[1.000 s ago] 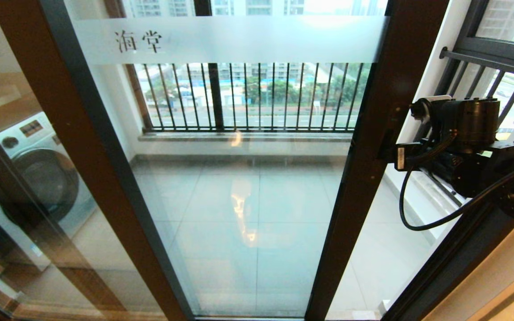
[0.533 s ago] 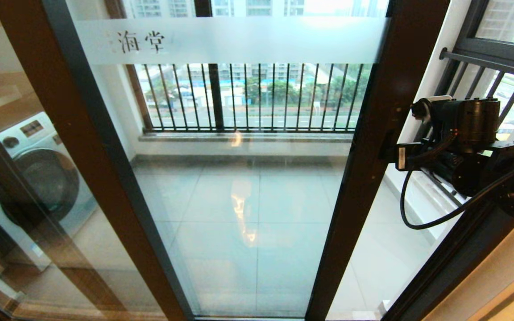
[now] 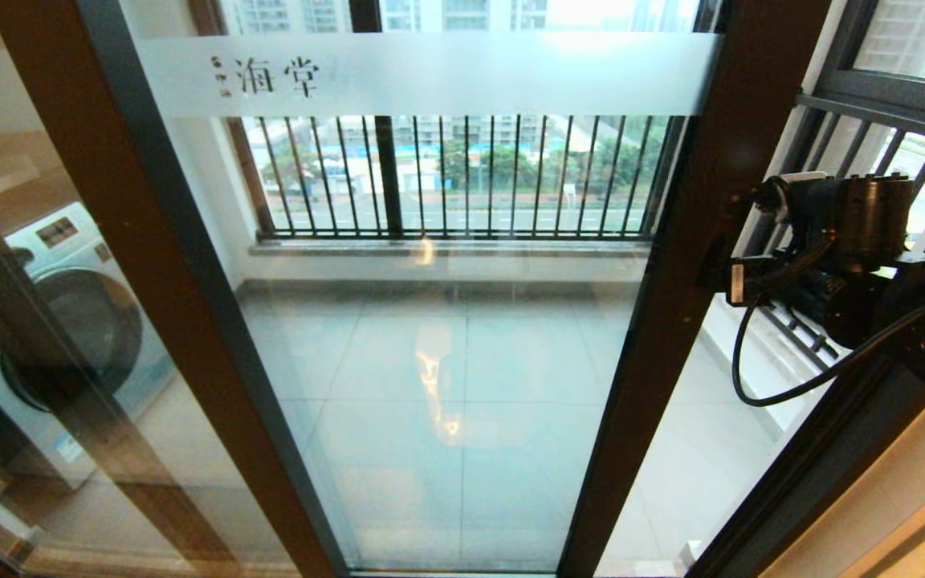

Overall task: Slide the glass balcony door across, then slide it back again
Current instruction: Close the slid door

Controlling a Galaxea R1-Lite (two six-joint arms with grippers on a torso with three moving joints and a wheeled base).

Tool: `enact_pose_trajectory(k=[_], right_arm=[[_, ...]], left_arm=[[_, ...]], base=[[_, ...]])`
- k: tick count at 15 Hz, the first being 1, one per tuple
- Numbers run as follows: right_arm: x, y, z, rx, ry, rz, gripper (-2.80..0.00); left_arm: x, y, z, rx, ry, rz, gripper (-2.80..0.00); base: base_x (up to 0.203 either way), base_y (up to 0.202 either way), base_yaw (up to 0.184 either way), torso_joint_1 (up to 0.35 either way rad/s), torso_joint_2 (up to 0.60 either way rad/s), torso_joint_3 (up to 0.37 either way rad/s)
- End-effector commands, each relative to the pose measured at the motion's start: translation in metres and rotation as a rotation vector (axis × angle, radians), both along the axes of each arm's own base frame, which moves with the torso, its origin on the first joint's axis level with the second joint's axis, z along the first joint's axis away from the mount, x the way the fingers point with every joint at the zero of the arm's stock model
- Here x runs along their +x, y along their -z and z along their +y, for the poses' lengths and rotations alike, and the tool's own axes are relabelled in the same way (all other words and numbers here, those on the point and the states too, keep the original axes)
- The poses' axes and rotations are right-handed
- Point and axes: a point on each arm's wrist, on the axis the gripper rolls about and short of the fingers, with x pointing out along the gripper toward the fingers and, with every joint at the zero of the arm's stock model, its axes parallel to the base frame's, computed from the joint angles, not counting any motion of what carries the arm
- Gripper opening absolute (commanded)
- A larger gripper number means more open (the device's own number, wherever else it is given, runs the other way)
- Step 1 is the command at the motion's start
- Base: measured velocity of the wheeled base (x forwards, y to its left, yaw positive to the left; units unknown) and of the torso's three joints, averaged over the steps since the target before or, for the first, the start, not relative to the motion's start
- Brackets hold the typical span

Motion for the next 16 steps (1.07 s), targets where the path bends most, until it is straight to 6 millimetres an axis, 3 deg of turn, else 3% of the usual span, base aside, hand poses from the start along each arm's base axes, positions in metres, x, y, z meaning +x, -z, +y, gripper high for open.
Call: enact_pose_trajectory(k=[1, 11, 16], right_arm=[[0.002, 0.002, -0.004, 0.000, 0.011, 0.000, 0.00], [0.011, 0.003, -0.034, -0.007, 0.100, -0.001, 0.00], [-0.014, -0.010, -0.036, -0.003, 0.061, -0.023, 0.00]], left_arm=[[0.000, 0.000, 0.000, 0.000, -0.001, 0.002, -2.80], [0.000, 0.000, 0.000, 0.000, -0.002, 0.001, -2.80], [0.000, 0.000, 0.000, 0.000, -0.001, 0.002, -2.80]], base=[[0.000, 0.000, 0.000, 0.000, 0.00, 0.000], [0.000, 0.000, 0.000, 0.000, 0.00, 0.000], [0.000, 0.000, 0.000, 0.000, 0.00, 0.000]])
